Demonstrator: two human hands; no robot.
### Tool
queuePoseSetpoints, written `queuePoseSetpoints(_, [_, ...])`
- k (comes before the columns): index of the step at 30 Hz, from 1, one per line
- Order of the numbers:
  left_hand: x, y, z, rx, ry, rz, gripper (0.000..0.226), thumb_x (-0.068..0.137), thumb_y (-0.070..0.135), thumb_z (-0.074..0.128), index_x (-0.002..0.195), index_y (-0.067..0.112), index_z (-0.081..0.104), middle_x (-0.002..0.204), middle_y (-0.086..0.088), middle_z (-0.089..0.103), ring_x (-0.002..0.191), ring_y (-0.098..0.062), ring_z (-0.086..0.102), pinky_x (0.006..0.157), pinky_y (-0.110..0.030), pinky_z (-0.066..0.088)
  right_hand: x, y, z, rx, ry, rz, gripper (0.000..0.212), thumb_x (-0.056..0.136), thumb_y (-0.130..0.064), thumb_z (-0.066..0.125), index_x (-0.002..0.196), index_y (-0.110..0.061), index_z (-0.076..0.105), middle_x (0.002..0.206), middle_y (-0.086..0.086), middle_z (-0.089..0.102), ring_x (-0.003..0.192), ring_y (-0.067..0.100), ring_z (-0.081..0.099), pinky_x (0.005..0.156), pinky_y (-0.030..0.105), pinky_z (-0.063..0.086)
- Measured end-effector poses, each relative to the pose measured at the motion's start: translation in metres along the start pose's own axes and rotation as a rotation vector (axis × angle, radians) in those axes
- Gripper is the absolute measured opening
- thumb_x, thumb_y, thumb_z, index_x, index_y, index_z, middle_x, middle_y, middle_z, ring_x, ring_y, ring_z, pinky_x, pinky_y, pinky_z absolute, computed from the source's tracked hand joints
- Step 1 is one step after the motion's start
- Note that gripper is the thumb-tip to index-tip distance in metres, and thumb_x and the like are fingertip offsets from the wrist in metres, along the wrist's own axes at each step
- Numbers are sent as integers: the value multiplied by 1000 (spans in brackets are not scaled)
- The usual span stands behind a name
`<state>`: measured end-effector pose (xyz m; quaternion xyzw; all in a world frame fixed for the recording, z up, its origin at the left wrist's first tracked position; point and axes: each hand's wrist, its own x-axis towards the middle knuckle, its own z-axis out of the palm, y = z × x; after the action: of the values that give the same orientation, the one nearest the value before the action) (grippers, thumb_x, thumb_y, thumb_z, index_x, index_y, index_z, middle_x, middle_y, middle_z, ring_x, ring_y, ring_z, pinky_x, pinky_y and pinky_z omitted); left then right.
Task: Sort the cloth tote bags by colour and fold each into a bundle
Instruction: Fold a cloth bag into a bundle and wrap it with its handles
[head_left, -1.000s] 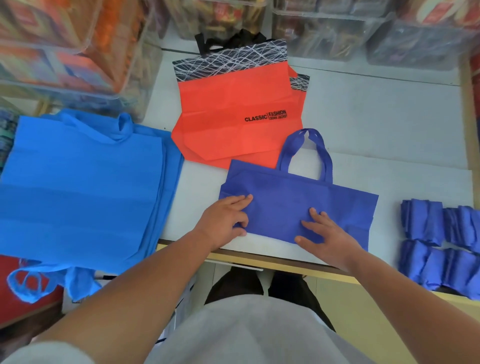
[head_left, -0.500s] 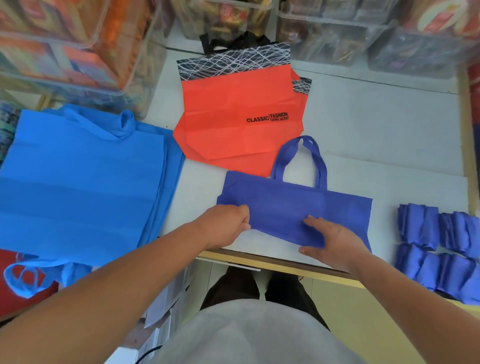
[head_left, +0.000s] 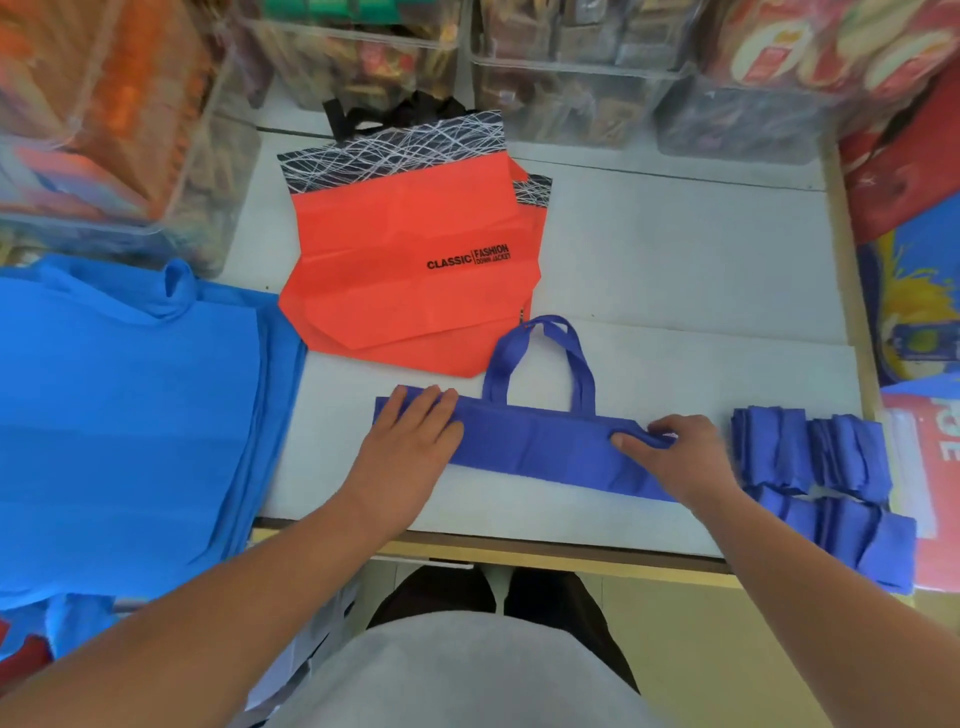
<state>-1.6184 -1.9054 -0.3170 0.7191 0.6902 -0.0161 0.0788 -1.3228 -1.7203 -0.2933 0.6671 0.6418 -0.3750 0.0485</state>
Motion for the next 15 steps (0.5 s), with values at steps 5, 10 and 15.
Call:
queuePoseSetpoints(5, [-2, 6, 34, 10, -282, -128, 66, 93, 34, 62, 154, 16, 42, 164, -5, 30, 153, -30, 25, 121, -56, 24, 15, 8, 7, -92, 81, 111, 86, 69, -69, 79, 135, -19, 56, 130, 4, 52, 98, 21, 56, 73, 35, 49])
queuePoseSetpoints(10, [-2, -2, 40, -119, -308, -136, 58, 102, 35, 38, 158, 23, 32, 167, 2, 16, 155, -25, 15, 123, -49, 25, 9, 13, 15, 69, 155, 227, 96, 69, -71, 78, 142, -16, 47, 136, 6, 50, 112, 28, 59, 78, 37, 50])
queuePoseSetpoints(15, [3, 1, 26, -225, -402, -207, 82, 86, 59, -8, 161, 30, 8, 166, 13, -8, 156, -15, -7, 127, -38, 12, 7, 16, 11, 576, 144, 411, 63, 78, -46, 85, 120, -10, 54, 100, 1, 60, 85, 20, 58, 74, 37, 48])
